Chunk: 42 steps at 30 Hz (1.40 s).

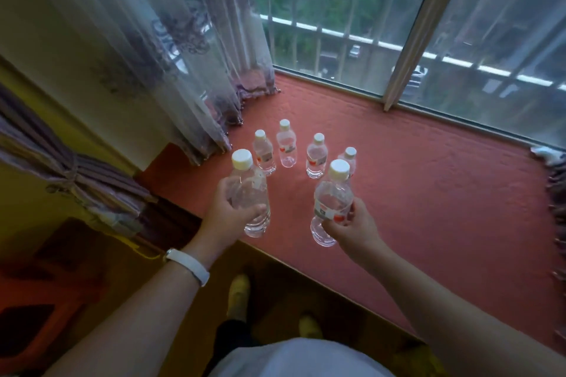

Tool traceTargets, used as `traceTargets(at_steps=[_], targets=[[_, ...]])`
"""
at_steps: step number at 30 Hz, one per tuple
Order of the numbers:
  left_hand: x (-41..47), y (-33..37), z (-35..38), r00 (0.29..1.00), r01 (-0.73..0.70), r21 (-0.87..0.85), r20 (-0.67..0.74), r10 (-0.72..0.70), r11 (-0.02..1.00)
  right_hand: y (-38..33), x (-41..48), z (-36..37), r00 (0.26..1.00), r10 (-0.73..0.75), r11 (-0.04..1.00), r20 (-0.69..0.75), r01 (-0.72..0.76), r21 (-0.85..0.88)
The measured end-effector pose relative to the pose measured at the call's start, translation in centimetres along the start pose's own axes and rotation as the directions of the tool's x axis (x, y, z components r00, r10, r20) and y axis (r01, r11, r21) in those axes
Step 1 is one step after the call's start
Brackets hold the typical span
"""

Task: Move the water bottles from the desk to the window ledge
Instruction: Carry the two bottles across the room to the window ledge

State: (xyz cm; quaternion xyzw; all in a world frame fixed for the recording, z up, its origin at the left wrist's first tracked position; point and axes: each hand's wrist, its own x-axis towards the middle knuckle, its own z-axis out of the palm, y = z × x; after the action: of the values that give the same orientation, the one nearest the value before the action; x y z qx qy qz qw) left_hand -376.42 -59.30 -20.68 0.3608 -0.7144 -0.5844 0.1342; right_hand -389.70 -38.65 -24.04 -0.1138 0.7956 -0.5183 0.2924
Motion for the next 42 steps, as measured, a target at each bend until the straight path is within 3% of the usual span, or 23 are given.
traceTargets(at_steps=[9,17,22,30,38,42], targets=[[12.0,-3.1,-1.2,0.963,-0.044,0.110,0.268,0.013,0.993,-0.9,4.5,4.7,0.929,0.199,0.976,-0.312,-0.157,0.154],[19.6,-5.1,0.7,0.887,-0.123,0.160,0.461,0.037,0.979,0.2,7.8,7.9,0.875,0.275,0.949,-0.397,-0.183,0.255],[21.2,-7.1,4.1,0.891,-0.167,0.212,0.452,0.055,0.963,2.9,10.3,8.5,0.842,0.327,0.936,-0.429,-0.228,0.267],[23.5,-11.4,9.0,0.895,-0.197,0.228,0.439,0.080,0.954,7.8,15.4,8.9,0.829,0.281,0.958,-0.483,-0.212,0.193],[26.2,-14.7,12.1,0.913,-0.233,0.251,0.390,0.122,0.940,11.4,19.7,9.6,0.868,0.180,0.984,-0.463,-0.168,0.068],[26.2,-16.4,12.7,0.925,-0.226,0.279,0.361,0.116,0.933,13.5,20.2,9.9,0.868,0.196,0.979,-0.456,-0.202,0.037]])
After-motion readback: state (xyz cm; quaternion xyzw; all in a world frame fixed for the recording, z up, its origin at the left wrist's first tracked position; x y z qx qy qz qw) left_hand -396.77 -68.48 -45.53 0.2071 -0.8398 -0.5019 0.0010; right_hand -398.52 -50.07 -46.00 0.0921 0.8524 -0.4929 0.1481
